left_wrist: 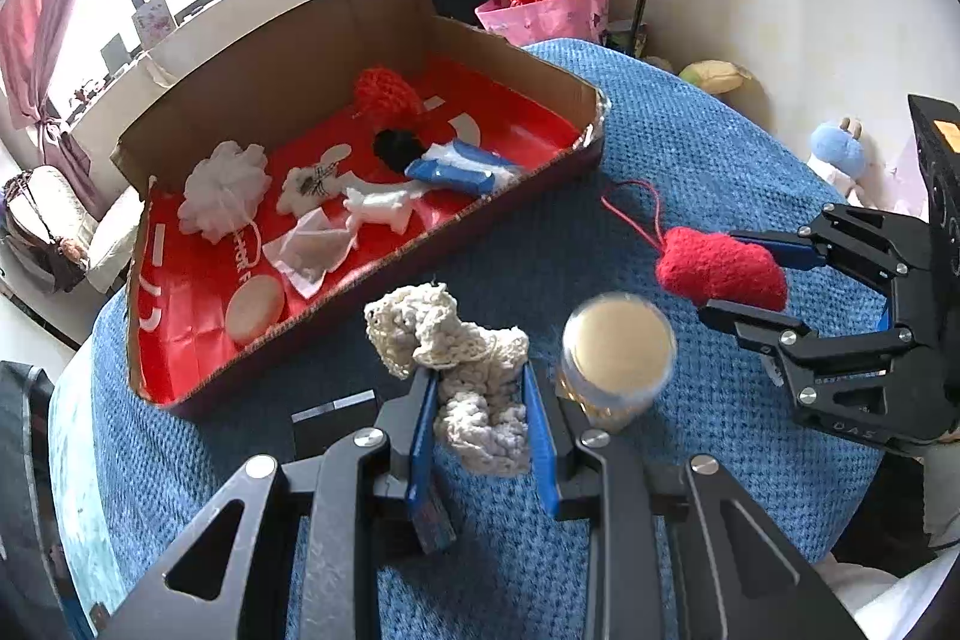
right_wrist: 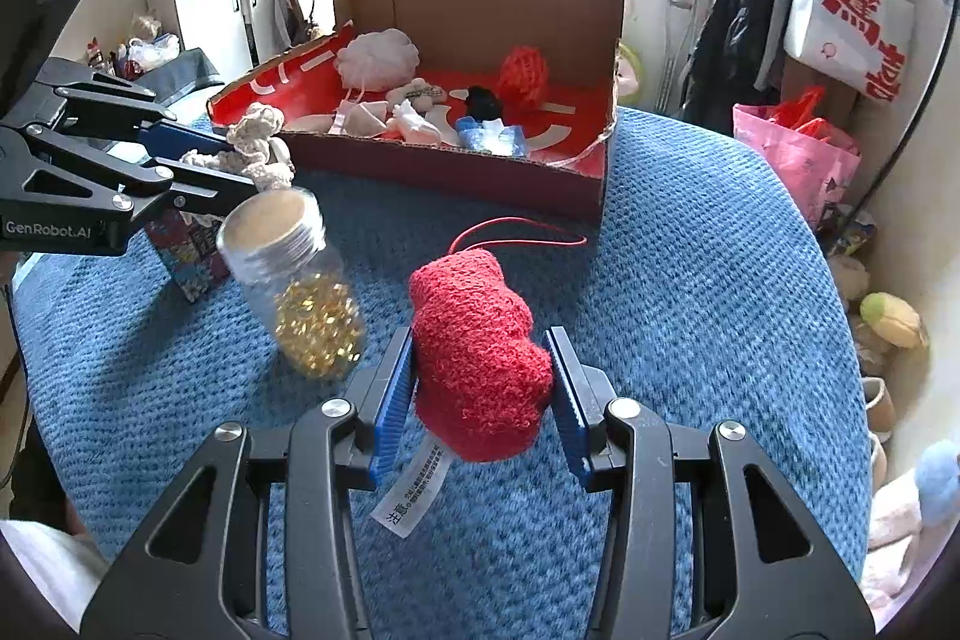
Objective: Organize soft objects
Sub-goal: 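Carry the rope toy and red knitted toy with both tools into the box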
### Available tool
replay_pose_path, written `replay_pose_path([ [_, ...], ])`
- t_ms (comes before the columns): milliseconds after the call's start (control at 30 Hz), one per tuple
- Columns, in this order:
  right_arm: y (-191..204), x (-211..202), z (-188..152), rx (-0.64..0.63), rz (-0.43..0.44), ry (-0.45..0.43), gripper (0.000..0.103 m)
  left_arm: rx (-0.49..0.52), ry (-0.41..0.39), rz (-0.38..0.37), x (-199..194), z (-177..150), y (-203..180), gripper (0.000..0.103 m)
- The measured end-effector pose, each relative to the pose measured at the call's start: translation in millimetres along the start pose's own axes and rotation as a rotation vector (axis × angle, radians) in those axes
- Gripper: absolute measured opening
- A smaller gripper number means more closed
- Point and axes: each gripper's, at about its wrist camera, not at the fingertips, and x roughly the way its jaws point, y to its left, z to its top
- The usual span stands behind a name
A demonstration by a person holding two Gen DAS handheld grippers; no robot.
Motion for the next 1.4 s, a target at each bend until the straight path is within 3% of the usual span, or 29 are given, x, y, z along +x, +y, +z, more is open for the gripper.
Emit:
replay_pose_path([
  [267, -12, 13, 27, 0.028, 0.064, 0.010, 0.041, -0.024, -0.022, -0.090, 4, 23, 18, 0.029],
  [600, -19, 28, 89, 0.038, 0.096, -0.028, 0.041, -0.101, -0.085, -0.225, 8, 59, 57, 0.029],
  [800, -24, 65, 137, 0.014, 0.029, 0.017, 0.041, -0.134, -0.098, -0.251, 34, 99, 91, 0.029],
  [967, -22, 104, 167, -0.026, -0.061, 0.076, 0.041, -0.186, -0.058, -0.263, 74, 132, 121, 0.029],
  [1200, -24, 145, 180, -0.052, -0.130, 0.165, 0.041, -0.258, 0.038, -0.233, 139, 159, 148, 0.029],
  [1400, -23, 172, 182, -0.094, -0.181, 0.248, 0.041, -0.289, 0.081, -0.234, 171, 169, 152, 0.029],
])
